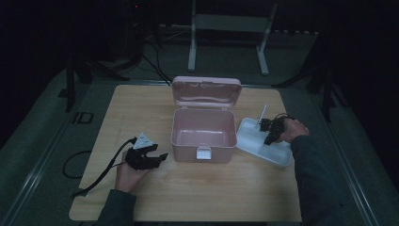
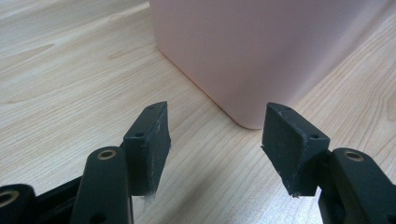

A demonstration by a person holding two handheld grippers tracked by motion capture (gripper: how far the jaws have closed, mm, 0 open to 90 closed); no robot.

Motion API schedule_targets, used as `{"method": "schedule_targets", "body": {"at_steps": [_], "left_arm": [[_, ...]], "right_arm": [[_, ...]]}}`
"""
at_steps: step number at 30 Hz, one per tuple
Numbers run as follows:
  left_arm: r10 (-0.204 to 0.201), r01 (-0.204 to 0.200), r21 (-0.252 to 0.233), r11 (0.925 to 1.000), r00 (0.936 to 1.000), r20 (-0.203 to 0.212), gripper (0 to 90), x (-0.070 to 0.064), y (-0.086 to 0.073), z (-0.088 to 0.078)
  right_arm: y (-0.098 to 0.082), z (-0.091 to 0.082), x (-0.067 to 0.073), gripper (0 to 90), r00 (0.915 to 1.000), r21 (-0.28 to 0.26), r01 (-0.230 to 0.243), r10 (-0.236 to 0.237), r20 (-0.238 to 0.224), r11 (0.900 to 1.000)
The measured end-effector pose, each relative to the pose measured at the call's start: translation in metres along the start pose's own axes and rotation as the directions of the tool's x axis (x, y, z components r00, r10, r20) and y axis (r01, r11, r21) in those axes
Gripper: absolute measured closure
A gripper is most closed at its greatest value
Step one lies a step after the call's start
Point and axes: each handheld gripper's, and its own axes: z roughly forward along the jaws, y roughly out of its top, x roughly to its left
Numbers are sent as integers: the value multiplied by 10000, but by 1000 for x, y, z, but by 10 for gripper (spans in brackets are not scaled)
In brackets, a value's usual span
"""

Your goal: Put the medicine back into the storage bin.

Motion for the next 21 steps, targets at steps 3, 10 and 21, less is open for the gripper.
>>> {"method": "schedule_targets", "body": {"at_steps": [3, 10, 21], "left_arm": [[-15, 15, 1, 10000, 10000, 16, 410, 0, 0, 0], [15, -15, -3, 10000, 10000, -16, 410, 0, 0, 0], [1, -1, -17, 10000, 10000, -39, 410, 1, 0, -1]], "right_arm": [[1, 1, -2, 880, 9999, 28, -80, 80, -114, 10000], [4, 6, 0, 877, 9996, 262, -234, 238, -154, 9994], [4, 5, 4, 893, 9994, 216, -160, 166, -288, 9996]]}}
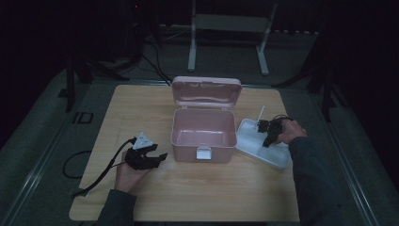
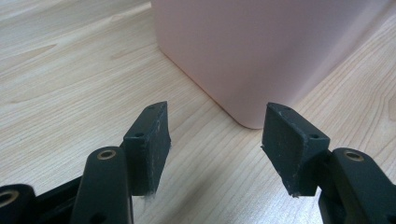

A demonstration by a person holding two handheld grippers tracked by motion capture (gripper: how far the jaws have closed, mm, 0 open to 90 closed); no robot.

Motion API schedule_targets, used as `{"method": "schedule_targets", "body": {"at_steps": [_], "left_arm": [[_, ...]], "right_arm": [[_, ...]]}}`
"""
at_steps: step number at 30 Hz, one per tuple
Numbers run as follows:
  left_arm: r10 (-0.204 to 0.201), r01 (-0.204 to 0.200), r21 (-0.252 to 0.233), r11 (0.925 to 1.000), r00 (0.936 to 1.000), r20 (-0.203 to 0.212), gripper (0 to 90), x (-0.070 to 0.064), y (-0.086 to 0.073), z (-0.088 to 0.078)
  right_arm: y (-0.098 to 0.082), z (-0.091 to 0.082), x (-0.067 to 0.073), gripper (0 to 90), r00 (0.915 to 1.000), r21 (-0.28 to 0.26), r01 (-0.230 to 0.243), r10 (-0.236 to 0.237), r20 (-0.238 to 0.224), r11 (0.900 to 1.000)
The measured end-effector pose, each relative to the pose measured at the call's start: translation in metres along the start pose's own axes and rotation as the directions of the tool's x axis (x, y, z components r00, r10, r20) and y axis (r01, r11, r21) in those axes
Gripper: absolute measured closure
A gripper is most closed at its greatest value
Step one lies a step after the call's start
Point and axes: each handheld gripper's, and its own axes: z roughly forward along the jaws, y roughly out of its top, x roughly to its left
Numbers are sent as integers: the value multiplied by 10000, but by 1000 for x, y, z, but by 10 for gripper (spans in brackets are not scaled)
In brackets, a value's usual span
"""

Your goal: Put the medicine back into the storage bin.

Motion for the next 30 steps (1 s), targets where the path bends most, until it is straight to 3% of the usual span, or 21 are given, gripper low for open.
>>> {"method": "schedule_targets", "body": {"at_steps": [11, 20, 30], "left_arm": [[-17, 17, -30, 10000, 10000, -23, 410, 0, 0, -1], [-28, 28, -45, 10000, 10000, -22, 410, 0, 0, -1], [-40, 40, -37, 10000, 10000, -39, 410, 0, 0, -1]], "right_arm": [[-10, -15, 6, 895, 9994, -341, 338, -337, 23, 9988], [-25, -45, 10, 894, 9994, -617, 353, -355, -25, 9975], [-32, -88, 20, 894, 9961, -836, 872, -862, 164, 9927]]}}
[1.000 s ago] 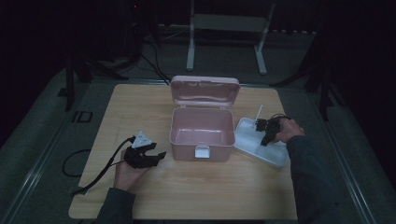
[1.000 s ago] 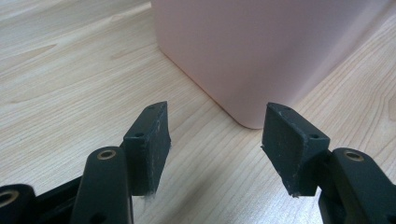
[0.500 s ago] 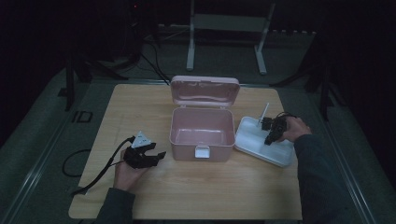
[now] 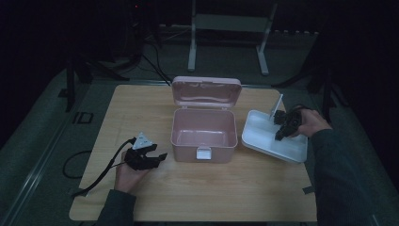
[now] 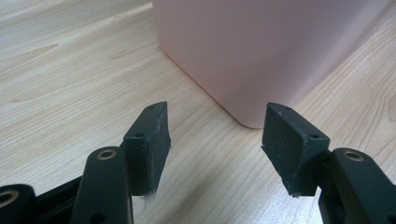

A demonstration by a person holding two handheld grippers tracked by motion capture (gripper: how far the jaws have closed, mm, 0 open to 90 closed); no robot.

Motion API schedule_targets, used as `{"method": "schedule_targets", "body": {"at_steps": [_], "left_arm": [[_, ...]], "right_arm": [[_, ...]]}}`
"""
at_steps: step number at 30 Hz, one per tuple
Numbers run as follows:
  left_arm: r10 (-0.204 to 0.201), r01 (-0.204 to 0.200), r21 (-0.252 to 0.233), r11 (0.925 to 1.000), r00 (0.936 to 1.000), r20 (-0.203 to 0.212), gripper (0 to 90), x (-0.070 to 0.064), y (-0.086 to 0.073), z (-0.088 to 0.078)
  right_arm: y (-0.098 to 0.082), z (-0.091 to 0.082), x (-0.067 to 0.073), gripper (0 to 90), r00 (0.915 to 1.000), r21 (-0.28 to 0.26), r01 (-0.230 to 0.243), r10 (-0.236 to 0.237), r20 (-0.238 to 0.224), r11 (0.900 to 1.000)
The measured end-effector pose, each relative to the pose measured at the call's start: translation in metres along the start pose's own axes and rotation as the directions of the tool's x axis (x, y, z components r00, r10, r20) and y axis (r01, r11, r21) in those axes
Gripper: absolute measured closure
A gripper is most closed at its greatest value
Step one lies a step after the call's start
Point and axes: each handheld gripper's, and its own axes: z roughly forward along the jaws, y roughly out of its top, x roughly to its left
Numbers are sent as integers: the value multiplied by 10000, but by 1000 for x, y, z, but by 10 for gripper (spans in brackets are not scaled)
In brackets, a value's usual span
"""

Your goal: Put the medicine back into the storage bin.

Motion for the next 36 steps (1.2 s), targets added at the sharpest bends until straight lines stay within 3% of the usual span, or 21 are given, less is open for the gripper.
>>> {"method": "schedule_targets", "body": {"at_steps": [13, 20, 36], "left_arm": [[2, -2, 40, 10000, 10000, 25, 410, 0, 0, 1], [16, -16, 18, 10000, 10000, -10, 410, 0, 0, 0], [9, -9, -11, 10000, 10000, -8, 410, 0, 0, 0]], "right_arm": [[15, -47, 14, 894, 9972, -56, 749, -748, 51, 9972], [44, -48, 22, 895, 9900, -225, 1402, -1405, -106, 9899], [108, -55, 42, 894, 9703, -579, 2407, -2417, -122, 9689]]}}
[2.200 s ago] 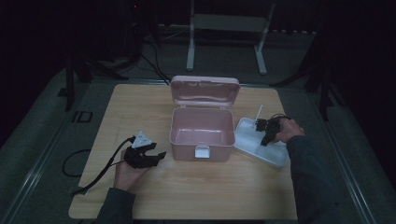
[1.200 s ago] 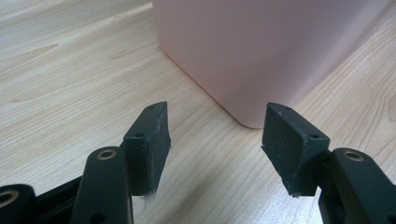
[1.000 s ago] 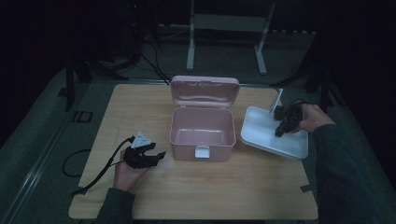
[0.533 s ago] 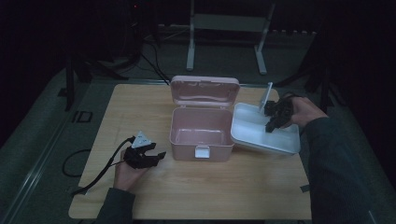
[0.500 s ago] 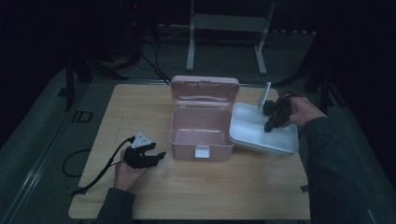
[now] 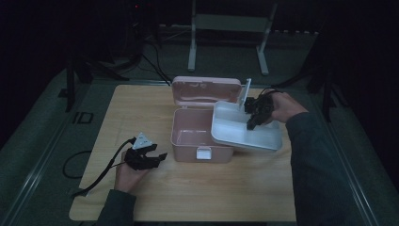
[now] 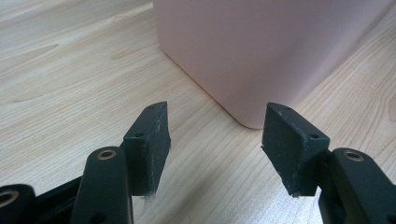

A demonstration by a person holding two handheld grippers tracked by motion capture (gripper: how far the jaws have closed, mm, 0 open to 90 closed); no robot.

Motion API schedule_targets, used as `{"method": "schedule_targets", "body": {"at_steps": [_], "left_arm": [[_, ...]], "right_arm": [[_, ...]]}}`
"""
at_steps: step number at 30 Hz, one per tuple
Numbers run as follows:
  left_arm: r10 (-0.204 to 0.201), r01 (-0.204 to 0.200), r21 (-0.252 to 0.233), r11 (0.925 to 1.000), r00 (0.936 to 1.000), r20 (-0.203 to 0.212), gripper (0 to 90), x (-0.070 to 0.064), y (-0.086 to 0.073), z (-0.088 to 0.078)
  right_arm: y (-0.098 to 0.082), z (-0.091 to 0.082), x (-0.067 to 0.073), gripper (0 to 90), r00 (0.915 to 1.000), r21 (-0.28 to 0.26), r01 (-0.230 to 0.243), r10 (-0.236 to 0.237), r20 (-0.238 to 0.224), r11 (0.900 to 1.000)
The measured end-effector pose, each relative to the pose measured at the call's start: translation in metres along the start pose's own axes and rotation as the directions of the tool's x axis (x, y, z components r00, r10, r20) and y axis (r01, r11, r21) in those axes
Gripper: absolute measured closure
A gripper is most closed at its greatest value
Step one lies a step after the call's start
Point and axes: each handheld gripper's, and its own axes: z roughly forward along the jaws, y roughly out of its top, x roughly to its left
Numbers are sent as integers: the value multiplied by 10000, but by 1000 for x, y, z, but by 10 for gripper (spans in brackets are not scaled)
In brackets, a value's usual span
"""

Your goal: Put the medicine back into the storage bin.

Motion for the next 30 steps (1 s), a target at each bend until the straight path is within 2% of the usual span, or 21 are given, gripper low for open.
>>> {"method": "schedule_targets", "body": {"at_steps": [8, 9, 14, 22, 26, 28, 30], "left_arm": [[-19, 19, -69, 10000, 10000, -22, 410, 1, 1, -2], [-19, 19, -69, 10000, 10000, -22, 410, 1, 1, -2], [-80, 80, -147, 9999, 10000, -30, 410, 2, 0, -4], [-91, 91, -155, 9998, 10000, -28, 411, 2, 0, -4], [-81, 80, -162, 9998, 10000, -49, 410, 3, 0, -5], [-109, 108, -183, 9998, 9999, -47, 410, 3, 0, -5], [-120, 120, -184, 9998, 9999, -36, 410, 4, 0, -5]], "right_arm": [[39, 7, 2, 894, 9988, 118, 469, -467, -172, 9988], [39, 7, 2, 894, 9988, 118, 469, -467, -172, 9988], [63, 10, 2, 895, 9972, 24, 720, -720, -178, 9974], [84, 11, 3, 894, 9955, 2, 928, -928, -188, 9957], [96, 11, 3, 894, 9947, -41, 1027, -1027, 55, 9947], [103, 11, 1, 894, 9953, 225, 956, -959, 118, 9952], [104, 11, 1, 894, 9951, 262, 979, -982, 115, 9949]]}}
